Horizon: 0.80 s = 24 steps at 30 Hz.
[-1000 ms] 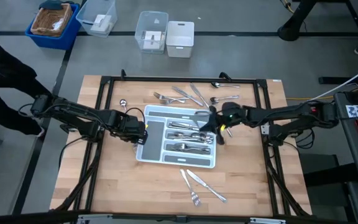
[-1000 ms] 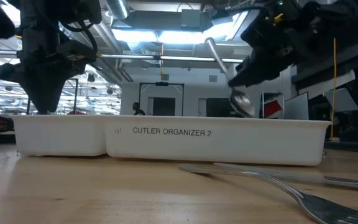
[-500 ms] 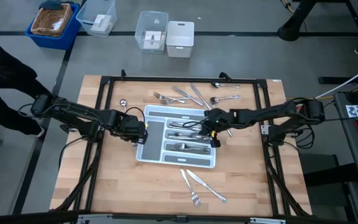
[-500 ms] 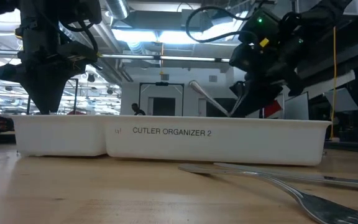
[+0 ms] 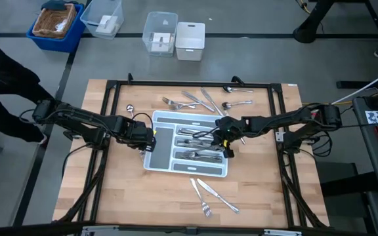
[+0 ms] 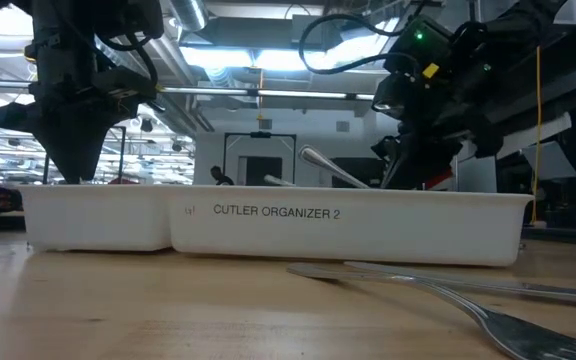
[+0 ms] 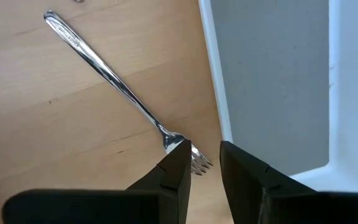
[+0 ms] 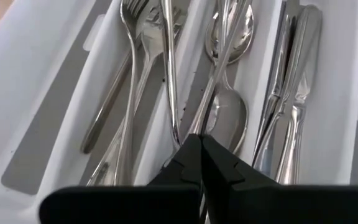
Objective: Sort silverware
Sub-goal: Put the spoon into the organizer tray, then put the fork into the organizer tray
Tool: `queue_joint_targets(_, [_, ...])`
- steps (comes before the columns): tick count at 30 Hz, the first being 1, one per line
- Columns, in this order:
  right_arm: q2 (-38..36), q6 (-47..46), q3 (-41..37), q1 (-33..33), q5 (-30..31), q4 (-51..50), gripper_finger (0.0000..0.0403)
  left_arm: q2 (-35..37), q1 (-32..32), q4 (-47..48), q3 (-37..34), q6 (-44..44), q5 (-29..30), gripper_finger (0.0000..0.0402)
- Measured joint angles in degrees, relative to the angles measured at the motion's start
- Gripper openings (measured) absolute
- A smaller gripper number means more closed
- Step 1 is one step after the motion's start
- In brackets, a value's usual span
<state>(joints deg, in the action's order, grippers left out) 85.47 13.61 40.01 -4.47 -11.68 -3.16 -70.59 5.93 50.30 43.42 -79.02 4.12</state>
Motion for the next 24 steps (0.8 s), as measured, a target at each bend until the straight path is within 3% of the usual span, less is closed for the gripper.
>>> queue_joint_targets(9, [0.0, 0.0, 0.0, 0.0, 0.0, 0.0, 0.0010, 0.0, 0.0, 0.0, 0.0, 0.0, 0.0, 0.0074])
queue_joint_targets(18, [0.0, -2.8, 0.0, 0.0, 0.2, 0.0, 0.0106, 0.0, 0.0, -5.0, 0.0, 2.1, 0.1, 0.0074])
queue_joint_targets(24, [0.0, -3.1, 1.1, 0.0, 0.2, -0.2, 0.0126, 0.0, 0.0, -14.9, 0.0, 8.1, 0.2, 0.0074])
